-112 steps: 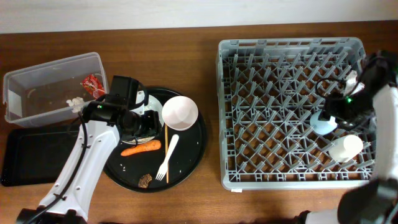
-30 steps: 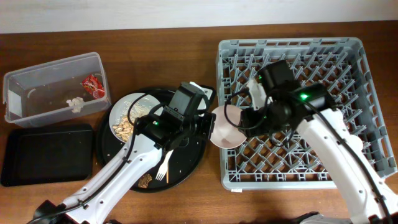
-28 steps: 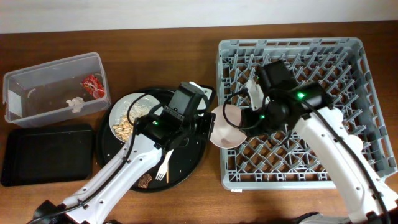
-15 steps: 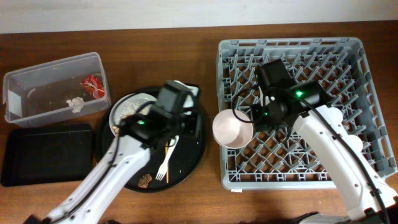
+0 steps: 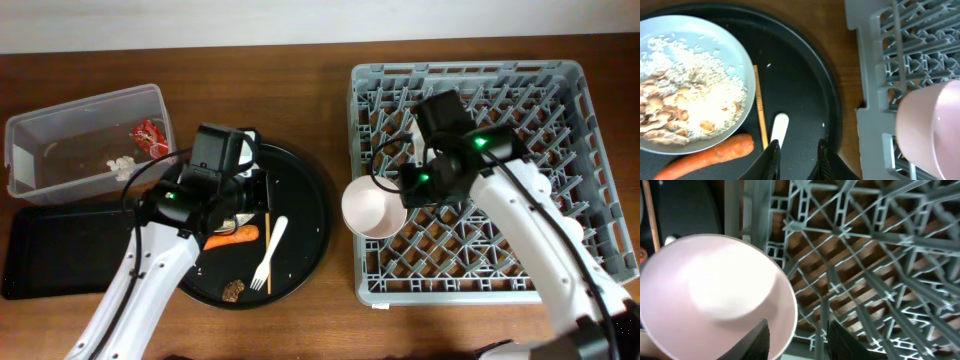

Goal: Sort waste into correct bins and load items into the dishwasher rack
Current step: 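Lower the pink bowl into the rack's upper area with the right gripper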

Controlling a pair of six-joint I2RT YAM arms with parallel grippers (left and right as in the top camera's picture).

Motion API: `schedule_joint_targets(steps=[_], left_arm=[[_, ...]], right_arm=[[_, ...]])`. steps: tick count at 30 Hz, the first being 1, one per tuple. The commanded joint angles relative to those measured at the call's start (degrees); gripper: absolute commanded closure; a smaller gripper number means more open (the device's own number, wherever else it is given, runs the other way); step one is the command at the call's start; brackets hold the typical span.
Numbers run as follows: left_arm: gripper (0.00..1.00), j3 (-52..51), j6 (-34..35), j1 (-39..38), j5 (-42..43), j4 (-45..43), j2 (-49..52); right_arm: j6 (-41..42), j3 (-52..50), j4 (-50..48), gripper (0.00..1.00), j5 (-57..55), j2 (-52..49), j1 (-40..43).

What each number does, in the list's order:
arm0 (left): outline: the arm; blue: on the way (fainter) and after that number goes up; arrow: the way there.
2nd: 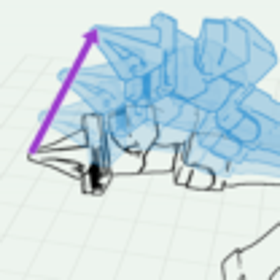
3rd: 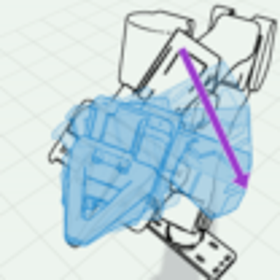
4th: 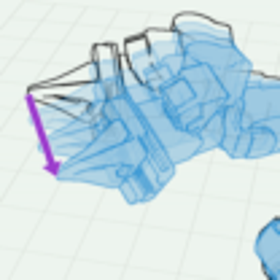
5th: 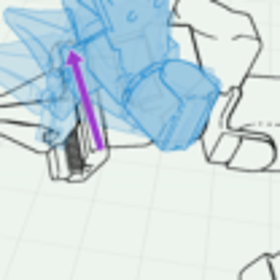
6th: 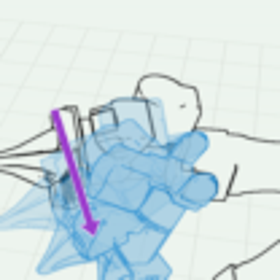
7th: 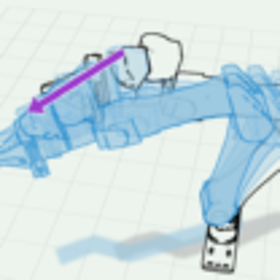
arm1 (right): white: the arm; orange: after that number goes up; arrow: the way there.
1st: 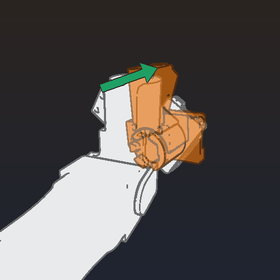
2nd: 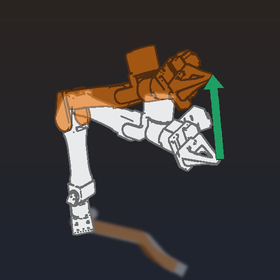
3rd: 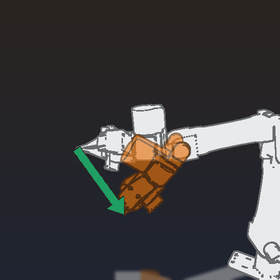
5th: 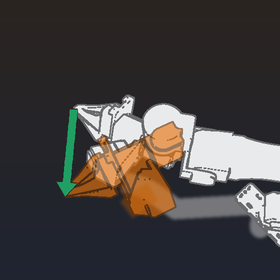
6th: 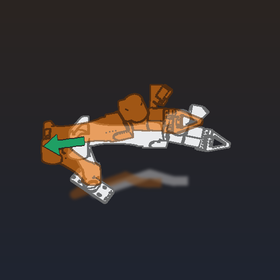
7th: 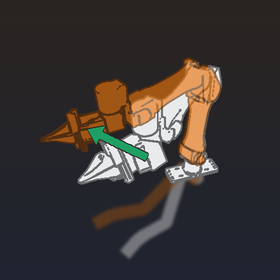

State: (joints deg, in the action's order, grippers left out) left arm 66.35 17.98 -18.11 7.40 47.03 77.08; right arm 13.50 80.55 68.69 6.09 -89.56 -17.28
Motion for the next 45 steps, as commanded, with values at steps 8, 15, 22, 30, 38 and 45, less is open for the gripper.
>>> schedule_joint_targets(steps=[8, 15, 22, 30, 38, 45], left_arm=[[0.75, 0.5, -0.5, 1.4, -0.4, 0.9, -0.5], [0.75, 0.5, -0.5, 1.4, -0.4, 1.7, -0.5], [0.75, 0.5, -0.5, 1.4, -0.4, 1.7, -0.5], [0.75, 0.5, -0.5, 1.4, -0.3, 1.7, -0.5], [0.75, 0.5, -0.5, 1.4, 0.7, 1.7, -0.5], [0.75, 0.5, -0.5, 1.4, 0.7, 1.7, -0.5]], right_arm=[[0.6, -0.4, -0.2, 0.90, 3.8, -9.5, 0.0], [0.5, 5.9, 2.0, 0.96, -5.5, -5.9, 3.0], [0.6, 15.4, -1.2, 0.96, -50.2, -2.5, 6.2], [7.9, 12.0, -9.1, 0.96, -75.5, -9.0, 12.8], [7.8, 12.0, -10.5, 0.96, -73.3, -21.4, 16.4], [8.0, 12.0, -9.9, 0.88, -66.6, -27.2, 10.0]])
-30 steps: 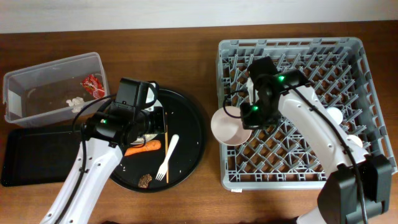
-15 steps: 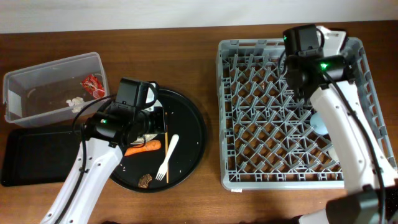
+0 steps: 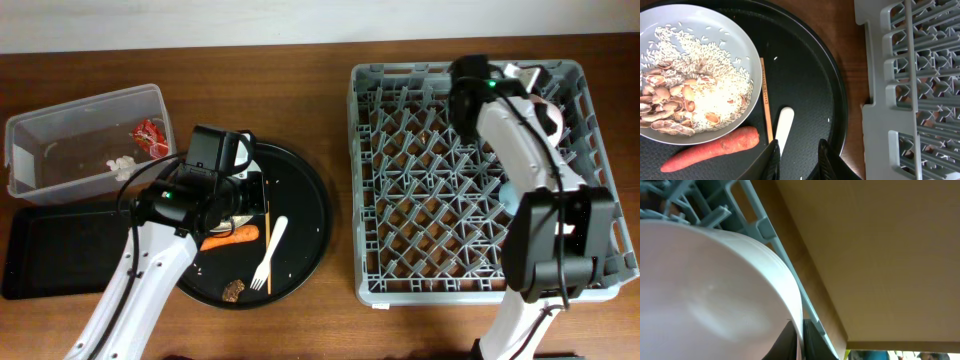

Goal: Sort waste into correct bins and load items into the dishwasher rack
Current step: 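Lower the pink bowl into the rack's upper area with the right gripper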

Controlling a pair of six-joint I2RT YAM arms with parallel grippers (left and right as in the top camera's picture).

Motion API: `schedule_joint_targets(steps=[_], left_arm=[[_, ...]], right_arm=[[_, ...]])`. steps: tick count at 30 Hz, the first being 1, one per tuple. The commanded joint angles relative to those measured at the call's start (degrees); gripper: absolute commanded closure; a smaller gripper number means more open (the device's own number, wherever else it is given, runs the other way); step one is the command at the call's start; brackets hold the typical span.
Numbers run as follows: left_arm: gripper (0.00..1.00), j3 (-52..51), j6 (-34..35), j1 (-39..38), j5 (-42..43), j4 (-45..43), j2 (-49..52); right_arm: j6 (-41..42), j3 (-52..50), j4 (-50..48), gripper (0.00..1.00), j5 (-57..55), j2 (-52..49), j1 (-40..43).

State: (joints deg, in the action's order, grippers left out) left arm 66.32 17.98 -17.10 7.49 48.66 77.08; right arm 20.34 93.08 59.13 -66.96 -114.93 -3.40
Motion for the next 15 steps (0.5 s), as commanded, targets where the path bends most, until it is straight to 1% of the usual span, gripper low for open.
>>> schedule_joint_targets(steps=[1, 3, 5, 6, 7, 8, 9, 15], left_arm=[[0.75, 0.5, -0.5, 0.4, 0.6, 0.1, -0.5], [0.75, 0.5, -0.5, 0.4, 0.6, 0.1, -0.5], [0.75, 0.5, -0.5, 0.4, 0.6, 0.1, -0.5], [0.75, 0.5, -0.5, 0.4, 0.6, 0.1, -0.5], [0.75, 0.5, -0.5, 0.4, 0.6, 0.1, -0.5], [0.75, 0.5, -0.5, 0.4, 0.6, 0.1, -0.5], [0.74, 0.5, -0.5, 0.4, 0.6, 0.1, -0.5], [0.74, 0.5, -0.5, 0.4, 0.6, 0.2, -0.5]], right_arm=[[1.2, -0.5, 0.0, 0.85, 8.6, -1.9, -5.0], [1.2, -0.5, 0.8, 0.74, 14.4, -1.9, -6.7], [1.2, -0.5, 2.1, 0.66, 20.2, -1.9, -7.8], [1.2, -0.5, 3.1, 0.53, 22.9, -1.9, -8.4], [1.2, -0.5, 4.2, 0.22, 24.7, -1.9, -8.9], [1.2, -0.5, 4.8, 0.10, 25.5, -1.8, -9.1], [1.2, -0.5, 5.7, 0.02, 26.0, -1.7, -9.5], [3.2, -0.5, 9.2, 0.01, 26.3, 1.6, -9.6]])
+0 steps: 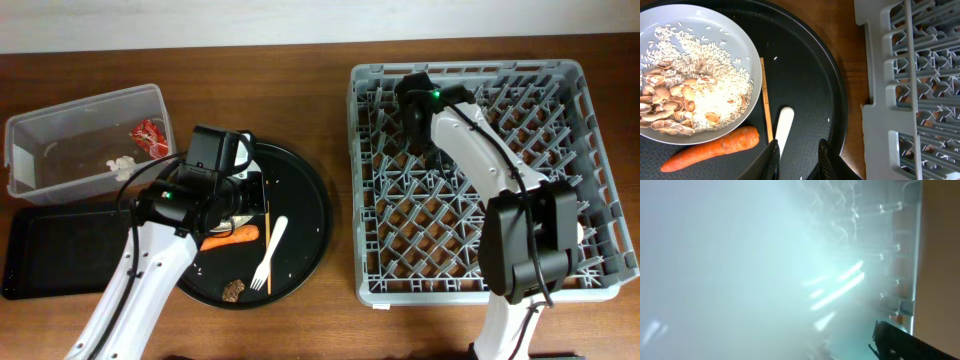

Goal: Sort waste into correct bins and load items into the dishwasher rack
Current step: 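Lower the pink bowl into the rack's upper area with the right gripper, then grasp the orange carrot on the plate with the left gripper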

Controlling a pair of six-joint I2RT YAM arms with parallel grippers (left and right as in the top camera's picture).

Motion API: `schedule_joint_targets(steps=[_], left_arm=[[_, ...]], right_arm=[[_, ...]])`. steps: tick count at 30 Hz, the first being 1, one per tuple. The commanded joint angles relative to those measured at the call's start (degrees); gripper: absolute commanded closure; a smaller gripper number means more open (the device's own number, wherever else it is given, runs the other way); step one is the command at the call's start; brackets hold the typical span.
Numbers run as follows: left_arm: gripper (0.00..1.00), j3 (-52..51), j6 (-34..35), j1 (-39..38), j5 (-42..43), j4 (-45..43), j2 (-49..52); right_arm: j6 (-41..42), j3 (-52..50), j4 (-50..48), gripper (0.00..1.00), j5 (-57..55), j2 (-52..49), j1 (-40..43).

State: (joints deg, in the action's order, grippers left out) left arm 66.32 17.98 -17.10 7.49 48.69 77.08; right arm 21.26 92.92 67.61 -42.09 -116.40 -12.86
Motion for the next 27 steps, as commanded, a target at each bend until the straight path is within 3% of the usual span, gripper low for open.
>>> schedule_joint_targets(steps=[1, 9, 12, 16, 17, 20, 27], left_arm=[[0.74, 0.5, -0.5, 0.4, 0.6, 0.3, -0.5], [0.74, 0.5, -0.5, 0.4, 0.6, 0.3, -0.5], [0.74, 0.5, -0.5, 0.4, 0.6, 0.3, -0.5], [0.73, 0.5, -0.5, 0.4, 0.6, 0.3, -0.5], [0.67, 0.5, -0.5, 0.4, 0.6, 0.3, -0.5], [0.65, 0.5, -0.5, 0.4, -0.5, 1.5, -0.5], [0.65, -0.5, -0.5, 0.2, -0.5, 4.4, 2.2]], right_arm=[[2.3, -0.3, 0.7, 0.01, 1.5, 4.5, 0.0], [2.2, 0.6, 0.7, 0.01, 7.4, 14.2, 3.7], [1.6, 0.6, 1.2, 0.01, 16.9, 19.3, 6.9], [-5.6, 0.6, 3.1, 0.01, 34.4, 25.6, 11.3], [-7.9, 0.6, 4.3, 0.01, 38.9, 26.6, 12.3], [-14.0, 0.6, 10.8, 0.01, 47.7, 27.4, 13.7], [-17.9, -0.8, 19.5, 0.01, 47.4, 27.3, 13.6]])
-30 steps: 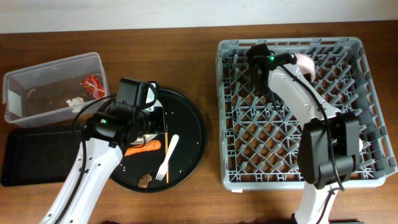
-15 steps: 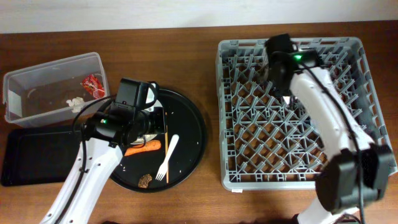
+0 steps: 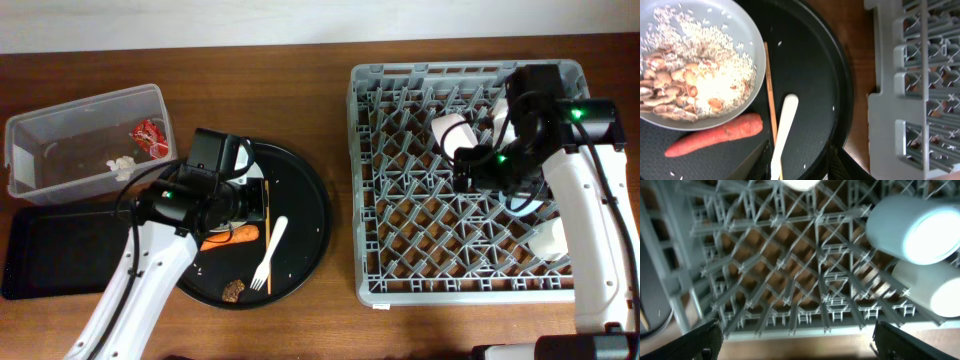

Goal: Sort waste into correct bins and load items into the dishwasher rack
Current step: 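Grasp the orange carrot on the plate with the left gripper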

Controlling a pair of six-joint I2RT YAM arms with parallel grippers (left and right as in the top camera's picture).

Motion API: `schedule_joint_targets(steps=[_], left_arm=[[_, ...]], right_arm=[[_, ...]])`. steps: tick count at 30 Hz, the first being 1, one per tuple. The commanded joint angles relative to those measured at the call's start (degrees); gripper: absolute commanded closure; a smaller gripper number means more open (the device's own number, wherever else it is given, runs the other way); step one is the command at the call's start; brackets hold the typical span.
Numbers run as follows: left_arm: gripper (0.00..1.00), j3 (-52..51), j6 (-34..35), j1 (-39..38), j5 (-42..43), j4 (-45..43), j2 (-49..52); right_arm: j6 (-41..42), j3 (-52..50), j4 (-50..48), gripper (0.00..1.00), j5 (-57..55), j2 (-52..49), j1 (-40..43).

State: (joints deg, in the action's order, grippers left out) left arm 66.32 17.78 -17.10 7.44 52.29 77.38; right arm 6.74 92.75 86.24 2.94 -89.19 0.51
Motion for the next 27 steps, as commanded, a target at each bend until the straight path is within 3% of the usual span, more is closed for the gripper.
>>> schedule_joint_targets(steps=[1, 11, 15, 21, 27], left_arm=[[0.65, -1.1, -0.3, -0.2, -0.4, 0.9, 2.8], [0.64, -4.9, -0.3, -2.0, -0.4, 1.4, 10.2], [0.62, -4.9, 0.4, -2.0, -4.1, 1.4, 10.2], [0.62, -4.9, 15.1, 0.1, -7.8, 2.8, 10.2], [0.60, -4.9, 22.9, 4.3, -7.9, 1.7, 10.2]], right_arm=[[-3.5, -0.6, 1.2, 0.01, 2.4, 0.0, 0.2], [-3.5, -0.6, 1.2, 0.01, 2.4, 0.0, 0.2], [-3.5, -0.6, 1.2, 0.01, 2.4, 0.0, 0.2], [-3.5, -0.6, 1.2, 0.01, 2.4, 0.0, 0.2], [-3.5, -0.6, 1.1, 0.01, 2.4, 0.0, 0.2]])
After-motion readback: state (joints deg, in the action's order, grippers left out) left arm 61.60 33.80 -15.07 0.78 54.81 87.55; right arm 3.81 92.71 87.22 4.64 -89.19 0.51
